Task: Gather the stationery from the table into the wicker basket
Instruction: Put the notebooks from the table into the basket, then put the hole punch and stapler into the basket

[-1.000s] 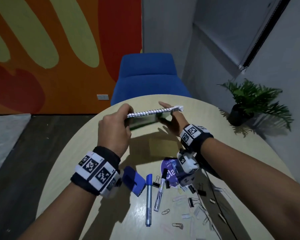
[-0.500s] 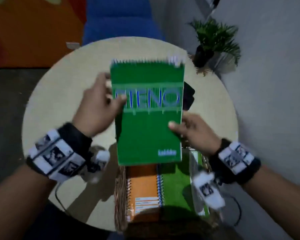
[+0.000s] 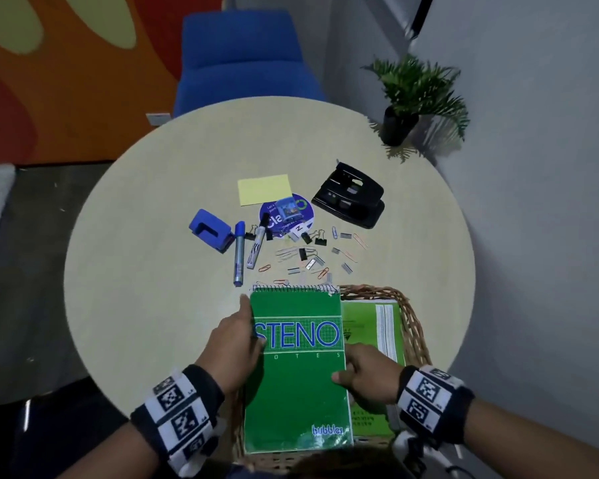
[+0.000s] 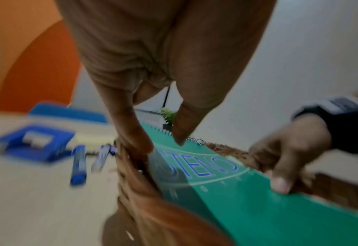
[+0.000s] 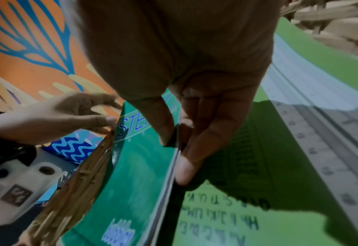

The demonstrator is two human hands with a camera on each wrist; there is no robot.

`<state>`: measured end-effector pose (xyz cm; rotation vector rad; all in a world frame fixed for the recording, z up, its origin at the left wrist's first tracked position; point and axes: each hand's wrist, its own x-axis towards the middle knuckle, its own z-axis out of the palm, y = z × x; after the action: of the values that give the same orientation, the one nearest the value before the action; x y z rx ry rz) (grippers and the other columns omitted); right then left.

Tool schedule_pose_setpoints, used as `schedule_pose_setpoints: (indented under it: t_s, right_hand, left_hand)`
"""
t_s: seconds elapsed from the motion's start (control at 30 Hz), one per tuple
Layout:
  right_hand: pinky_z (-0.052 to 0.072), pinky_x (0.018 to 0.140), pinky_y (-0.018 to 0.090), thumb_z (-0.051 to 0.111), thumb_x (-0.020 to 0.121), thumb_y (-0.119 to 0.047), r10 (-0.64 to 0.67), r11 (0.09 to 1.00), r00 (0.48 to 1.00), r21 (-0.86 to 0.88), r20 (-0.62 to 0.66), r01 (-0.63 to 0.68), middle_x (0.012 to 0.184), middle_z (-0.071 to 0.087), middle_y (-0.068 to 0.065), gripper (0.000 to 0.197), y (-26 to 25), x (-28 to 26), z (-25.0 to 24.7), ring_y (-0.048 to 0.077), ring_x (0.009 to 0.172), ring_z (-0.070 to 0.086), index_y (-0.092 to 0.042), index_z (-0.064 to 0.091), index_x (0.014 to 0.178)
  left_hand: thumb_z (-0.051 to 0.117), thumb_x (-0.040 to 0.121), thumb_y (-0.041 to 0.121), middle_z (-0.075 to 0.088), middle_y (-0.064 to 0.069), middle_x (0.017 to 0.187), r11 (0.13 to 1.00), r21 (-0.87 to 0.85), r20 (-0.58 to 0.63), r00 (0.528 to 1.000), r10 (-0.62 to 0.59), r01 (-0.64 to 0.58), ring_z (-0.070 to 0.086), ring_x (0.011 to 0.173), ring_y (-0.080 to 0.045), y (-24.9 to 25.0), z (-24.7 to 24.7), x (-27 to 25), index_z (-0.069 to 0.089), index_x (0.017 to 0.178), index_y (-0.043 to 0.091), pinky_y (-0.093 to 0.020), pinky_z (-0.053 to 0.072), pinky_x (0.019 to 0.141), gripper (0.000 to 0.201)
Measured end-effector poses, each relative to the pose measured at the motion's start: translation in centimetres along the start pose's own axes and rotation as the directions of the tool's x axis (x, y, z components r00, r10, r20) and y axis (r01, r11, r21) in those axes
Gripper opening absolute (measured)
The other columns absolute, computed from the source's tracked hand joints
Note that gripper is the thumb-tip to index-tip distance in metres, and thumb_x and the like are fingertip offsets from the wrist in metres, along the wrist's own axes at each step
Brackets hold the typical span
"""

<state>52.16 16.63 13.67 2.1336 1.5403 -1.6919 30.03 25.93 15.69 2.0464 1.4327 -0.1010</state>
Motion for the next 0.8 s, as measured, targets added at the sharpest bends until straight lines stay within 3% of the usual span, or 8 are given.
schedule_pose_setpoints:
  t_s: [0.13,0.17,0.2,0.27,0.4,0.5,0.6,0.8]
  right_hand:
    - [0.050,0.057,0.028,0.059,0.092,-0.030,0.015,0.994,0.999,-0.105,0.039,-0.011,0.064,0.058,-0.001,0.028,-0.7,0.0,-0.3,0.014,0.055,0.062,-0.017,0.042,0.074]
    - [0.050,0.059,0.029,0.060,0.091,-0.032,0.020,0.991,0.999,-0.134,0.037,-0.015,0.061,0.058,-0.001,0.029,-0.8,0.1,-0.3,0.018,0.057,0.062,-0.017,0.042,0.072]
    - [0.050,0.060,0.030,0.061,0.090,-0.035,0.028,0.981,0.999,-0.194,0.026,-0.022,0.061,0.056,-0.001,0.032,-0.8,0.3,-0.4,0.020,0.059,0.061,-0.017,0.044,0.070]
    - [0.046,0.061,0.029,0.063,0.085,-0.045,0.038,0.940,0.999,-0.336,-0.039,-0.049,0.066,0.054,0.001,0.036,-0.9,0.3,-0.4,0.020,0.064,0.057,-0.015,0.050,0.071]
    - [0.052,0.078,0.036,0.068,0.077,-0.053,-0.154,0.802,0.955,-0.596,-0.254,-0.029,0.108,0.062,0.004,0.055,-1.4,-0.9,-0.9,0.024,0.096,0.060,-0.018,0.048,0.113]
    - [0.043,0.100,0.047,0.072,0.071,-0.053,-0.315,0.731,0.935,-0.670,-0.164,0.129,0.155,0.019,0.006,0.091,-0.8,-1.1,-0.8,0.029,0.139,0.024,-0.029,0.021,0.142]
    - [0.020,0.113,0.054,0.063,0.071,-0.066,-0.311,0.660,0.950,-0.722,-0.010,0.208,0.159,-0.017,0.001,0.104,0.3,-0.1,-0.5,0.029,0.147,-0.009,-0.034,0.001,0.148]
    - [0.011,0.116,0.053,0.057,0.072,-0.071,-0.310,0.623,0.949,-0.743,0.051,0.244,0.156,-0.026,0.002,0.107,1.0,1.1,-0.5,0.026,0.147,-0.012,-0.034,-0.007,0.149]
  left_hand:
    - [0.072,0.076,0.035,0.036,-0.013,0.141,0.946,0.285,-0.159,0.966,0.203,-0.152,0.062,0.096,-0.028,1.4,-0.7,-1.6,0.019,0.147,0.017,-0.036,0.057,0.059,0.090]
    - [0.072,0.075,0.038,0.037,-0.012,0.144,0.922,0.323,-0.141,0.953,0.269,-0.212,0.058,0.108,-0.029,2.2,-0.6,-1.7,0.022,0.146,0.023,-0.037,0.058,0.065,0.088]
    - [0.068,0.077,0.042,0.032,-0.010,0.150,0.895,0.344,-0.050,0.946,0.320,-0.284,0.048,0.124,-0.031,2.9,-0.2,-1.8,0.022,0.145,0.029,-0.043,0.056,0.082,0.084]
    - [0.057,0.084,0.051,0.007,-0.003,0.160,0.839,0.358,0.235,0.909,0.344,-0.410,0.012,0.145,-0.033,3.7,1.5,-1.7,0.014,0.146,0.037,-0.053,0.026,0.112,0.077]
    - [0.063,0.080,0.051,-0.030,-0.004,0.154,0.773,0.439,0.515,0.833,0.203,-0.459,-0.029,0.140,-0.037,3.7,3.9,-1.3,-0.002,0.147,0.038,-0.069,0.003,0.110,0.094]
    - [0.071,0.077,0.044,-0.038,-0.007,0.150,0.779,0.455,0.533,0.832,0.150,-0.432,-0.034,0.136,-0.041,3.5,4.8,-1.3,-0.008,0.147,0.037,-0.073,0.006,0.107,0.106]
    - [0.071,0.077,0.042,-0.039,-0.009,0.149,0.781,0.451,0.554,0.821,0.135,-0.433,-0.035,0.135,-0.042,3.3,5.1,-1.2,-0.010,0.147,0.035,-0.075,0.009,0.106,0.107]
    - [0.071,0.077,0.045,-0.039,-0.008,0.150,0.807,0.413,0.591,0.798,0.116,-0.423,-0.037,0.134,-0.041,2.7,5.3,-0.6,-0.012,0.146,0.037,-0.075,0.012,0.106,0.108]
